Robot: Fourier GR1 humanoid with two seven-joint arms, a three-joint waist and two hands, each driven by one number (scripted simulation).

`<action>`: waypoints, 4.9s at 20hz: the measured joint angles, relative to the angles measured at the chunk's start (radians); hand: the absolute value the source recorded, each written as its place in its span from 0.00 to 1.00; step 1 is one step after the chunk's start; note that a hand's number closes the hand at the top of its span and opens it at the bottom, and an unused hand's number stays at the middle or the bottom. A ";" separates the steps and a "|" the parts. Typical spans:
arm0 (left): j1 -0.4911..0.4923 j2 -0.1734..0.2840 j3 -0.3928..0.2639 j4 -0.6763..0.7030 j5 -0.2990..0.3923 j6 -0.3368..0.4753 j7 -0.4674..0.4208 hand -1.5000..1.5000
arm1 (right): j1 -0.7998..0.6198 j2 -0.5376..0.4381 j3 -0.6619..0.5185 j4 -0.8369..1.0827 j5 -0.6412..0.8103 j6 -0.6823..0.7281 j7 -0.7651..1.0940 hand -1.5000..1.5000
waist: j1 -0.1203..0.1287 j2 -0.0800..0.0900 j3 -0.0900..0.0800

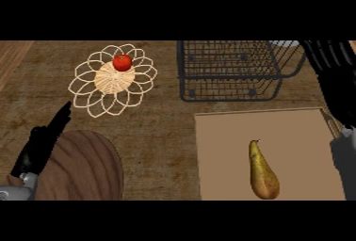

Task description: Pick the pear from the tray and place it in the tiered basket

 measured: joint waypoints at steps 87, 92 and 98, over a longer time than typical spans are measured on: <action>-0.061 -0.326 0.004 0.016 0.008 -0.129 -0.211 0.50 | 0.391 0.341 0.449 -0.035 1.584 0.350 0.806 1.00 | -0.025 -0.004 -0.020; -0.067 -0.331 0.025 0.024 0.000 -0.141 -0.211 0.50 | 0.372 0.325 0.450 -0.017 1.598 0.277 0.752 1.00 | -0.027 -0.007 -0.024; -0.063 -0.342 0.041 0.022 -0.006 -0.160 -0.216 0.50 | 0.357 0.264 0.393 -0.019 1.551 0.250 0.659 1.00 | -0.026 -0.006 -0.022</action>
